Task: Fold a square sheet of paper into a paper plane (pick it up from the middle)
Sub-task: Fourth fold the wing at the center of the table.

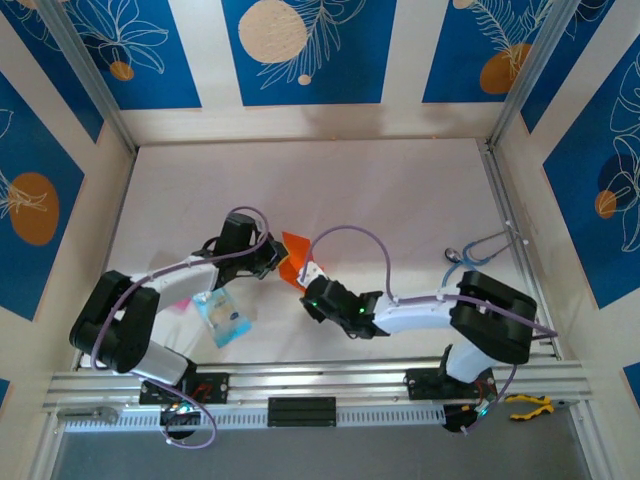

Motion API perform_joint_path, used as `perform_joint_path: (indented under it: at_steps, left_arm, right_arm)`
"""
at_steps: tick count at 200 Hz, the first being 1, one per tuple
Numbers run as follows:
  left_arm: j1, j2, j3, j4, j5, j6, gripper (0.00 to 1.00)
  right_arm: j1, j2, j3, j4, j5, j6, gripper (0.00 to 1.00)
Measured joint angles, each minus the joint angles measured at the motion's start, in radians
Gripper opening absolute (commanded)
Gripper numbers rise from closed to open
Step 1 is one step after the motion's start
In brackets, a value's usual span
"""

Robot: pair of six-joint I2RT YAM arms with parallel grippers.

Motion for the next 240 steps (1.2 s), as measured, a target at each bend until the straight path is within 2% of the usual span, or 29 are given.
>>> perform_joint_path:
  at_steps: [40, 68, 115, 182, 197, 210, 240]
  left_arm:
    - [-0.005, 0.000, -0.001, -0.005, -0.012, -0.016, 0.00]
    - [-0.005, 0.000, -0.001, -0.007, -0.014, -0.018, 0.00]
    - [-0.006, 0.000, -0.001, -0.017, -0.014, -0.018, 0.00]
    - [-0.006, -0.002, -0.001, -0.027, -0.014, -0.017, 0.00]
    - [-0.006, -0.003, -0.001, -0.027, -0.014, -0.016, 0.07]
    - [-0.005, -0.003, -0.001, -0.030, -0.015, -0.010, 0.20]
    - [-0.005, -0.003, 0.001, -0.057, -0.014, 0.010, 0.37]
  right_arm:
    - [0.000, 0.077, 0.041, 0.031, 0.056, -0.067, 0.37]
    - [-0.001, 0.123, 0.068, 0.033, 0.074, -0.084, 0.31]
    - [-0.010, 0.140, 0.069, 0.030, 0.090, -0.083, 0.28]
    - [-0.019, 0.142, 0.069, 0.029, 0.088, -0.067, 0.12]
    - [-0.022, 0.142, 0.069, 0.030, 0.085, -0.064, 0.10]
    - [-0.025, 0.141, 0.069, 0.031, 0.081, -0.065, 0.09]
    - [-0.031, 0.141, 0.068, 0.041, 0.065, -0.065, 0.07]
